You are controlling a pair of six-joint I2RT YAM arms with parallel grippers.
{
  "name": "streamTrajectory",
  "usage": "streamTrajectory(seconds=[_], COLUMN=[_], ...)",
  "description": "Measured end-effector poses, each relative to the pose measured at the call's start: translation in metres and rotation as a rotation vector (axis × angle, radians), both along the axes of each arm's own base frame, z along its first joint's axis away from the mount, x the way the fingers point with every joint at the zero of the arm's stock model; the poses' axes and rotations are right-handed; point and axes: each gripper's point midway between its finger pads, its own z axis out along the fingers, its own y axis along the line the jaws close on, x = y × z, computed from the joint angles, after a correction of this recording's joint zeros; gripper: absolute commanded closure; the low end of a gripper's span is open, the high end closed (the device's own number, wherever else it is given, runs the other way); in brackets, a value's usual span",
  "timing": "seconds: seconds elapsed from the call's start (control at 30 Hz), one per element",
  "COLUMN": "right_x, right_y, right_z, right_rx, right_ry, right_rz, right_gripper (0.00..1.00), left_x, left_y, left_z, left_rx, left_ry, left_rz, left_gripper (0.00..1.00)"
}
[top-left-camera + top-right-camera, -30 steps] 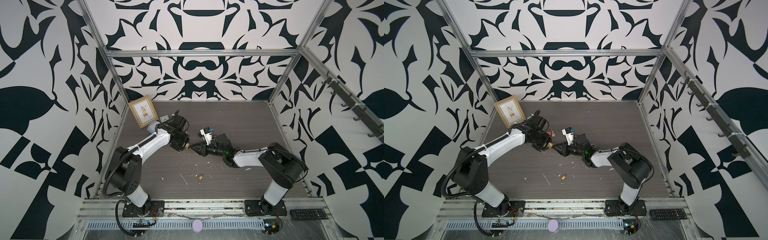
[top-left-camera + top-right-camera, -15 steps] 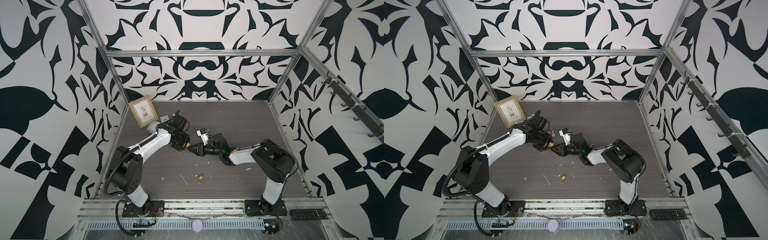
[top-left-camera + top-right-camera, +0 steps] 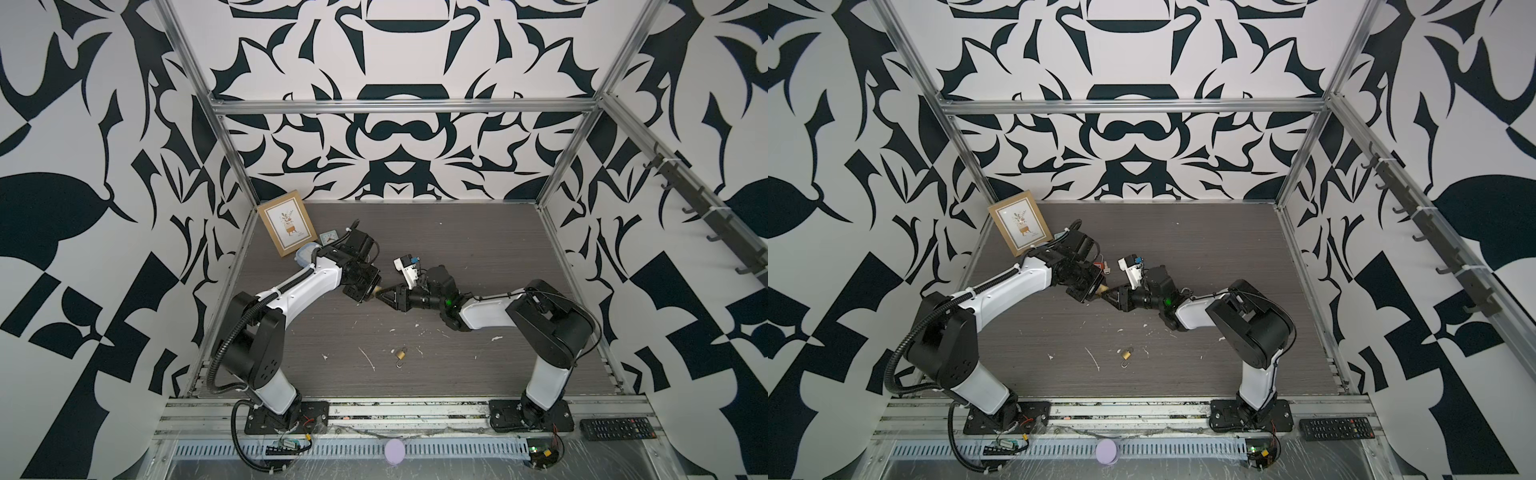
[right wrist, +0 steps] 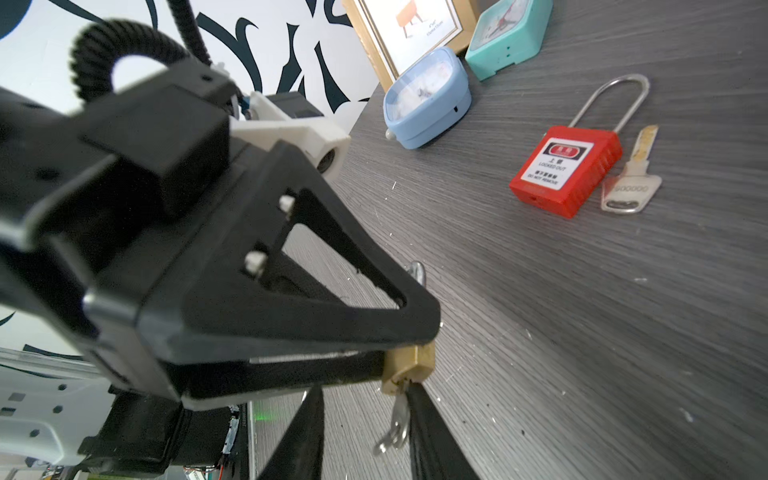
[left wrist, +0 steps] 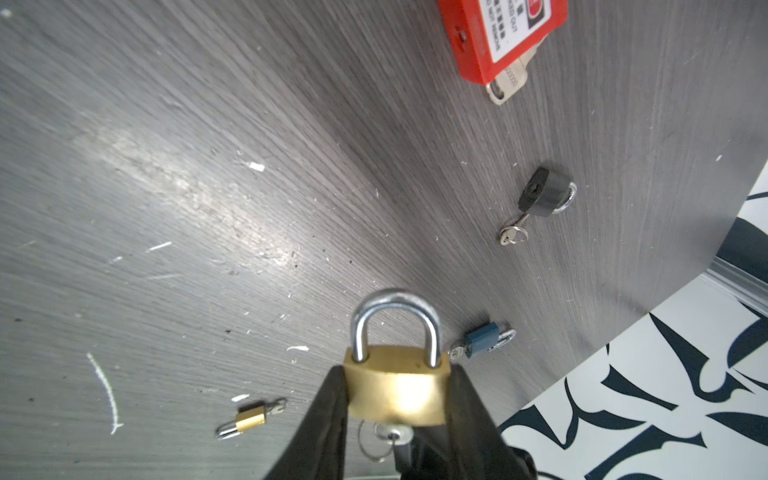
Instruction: Lock with the key
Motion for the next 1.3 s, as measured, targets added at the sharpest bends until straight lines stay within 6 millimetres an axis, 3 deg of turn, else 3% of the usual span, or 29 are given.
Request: streamTrajectory(seconds=[0.77, 1.3], right_x=[0.006, 0.005], right_y=[-0.009, -0.010], right_z=[-0.013, -0.014], right_rx=[-0.077, -0.079], right_ry=[-0.019, -0.007], right_rz=[-0.031, -0.029], right_gripper=[1.00, 1.00], left_x=[-0.002, -0.001], left_y=[-0.003, -0.002], left_z=[-0.003, -0.003], left_rx=[-0.014, -0.003], left_ry=[0.020, 0.013], left_rz=[-0.010, -0.008], left_gripper=[1.00, 1.00])
